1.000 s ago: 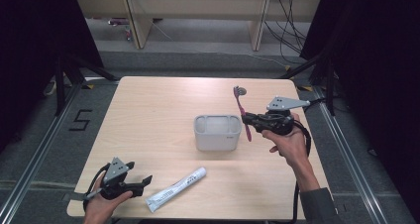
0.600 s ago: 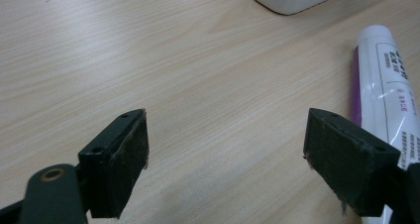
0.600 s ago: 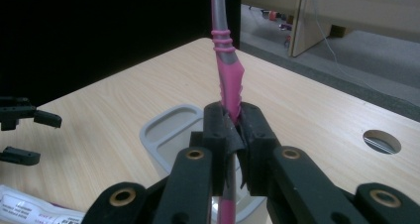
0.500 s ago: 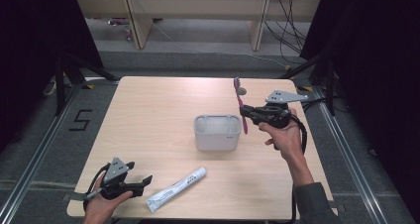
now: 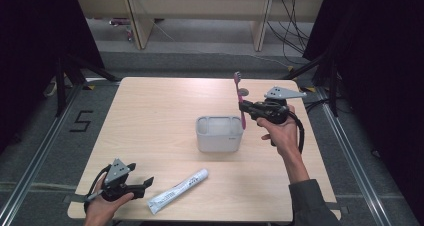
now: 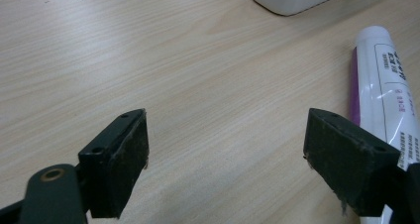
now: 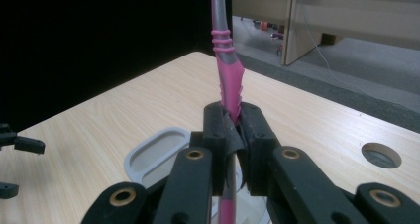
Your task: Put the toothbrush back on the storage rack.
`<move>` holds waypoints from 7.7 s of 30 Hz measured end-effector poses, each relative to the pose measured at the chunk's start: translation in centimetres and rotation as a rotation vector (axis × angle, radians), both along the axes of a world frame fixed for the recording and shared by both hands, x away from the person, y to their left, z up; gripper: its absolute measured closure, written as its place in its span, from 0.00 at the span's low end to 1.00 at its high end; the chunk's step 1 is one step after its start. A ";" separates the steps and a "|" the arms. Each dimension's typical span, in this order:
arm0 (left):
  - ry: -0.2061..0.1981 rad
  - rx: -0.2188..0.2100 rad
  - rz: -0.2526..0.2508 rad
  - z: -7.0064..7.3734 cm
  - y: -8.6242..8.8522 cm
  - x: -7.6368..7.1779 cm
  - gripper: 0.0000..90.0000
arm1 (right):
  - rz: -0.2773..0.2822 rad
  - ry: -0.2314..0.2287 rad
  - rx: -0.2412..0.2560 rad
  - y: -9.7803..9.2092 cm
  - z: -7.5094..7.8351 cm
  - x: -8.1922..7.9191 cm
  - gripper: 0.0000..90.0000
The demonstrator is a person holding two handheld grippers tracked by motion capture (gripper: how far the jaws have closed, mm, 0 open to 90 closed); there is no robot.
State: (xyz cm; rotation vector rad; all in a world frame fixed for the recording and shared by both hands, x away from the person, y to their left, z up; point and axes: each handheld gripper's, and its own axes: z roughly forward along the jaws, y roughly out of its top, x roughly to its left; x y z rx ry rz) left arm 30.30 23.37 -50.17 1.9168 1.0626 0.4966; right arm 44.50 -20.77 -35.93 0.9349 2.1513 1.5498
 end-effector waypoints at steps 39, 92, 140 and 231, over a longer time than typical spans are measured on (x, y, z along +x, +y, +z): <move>0.001 -0.001 -0.011 0.0 -0.1 0.0 0.19 | -0.084 0.108 0.042 1.4 -4.9 3.2 0.92; 0.004 0.006 -0.010 0.0 -0.1 -0.1 0.19 | -0.097 0.110 -0.031 1.1 -7.2 2.9 0.89; 0.002 0.004 -0.013 0.0 -0.1 0.0 0.19 | -0.131 0.095 -0.040 -1.1 -5.3 0.0 0.44; 0.010 -0.005 -0.016 0.0 -0.2 0.0 0.19 | -0.123 0.226 -0.113 -6.7 -12.5 -13.8 0.27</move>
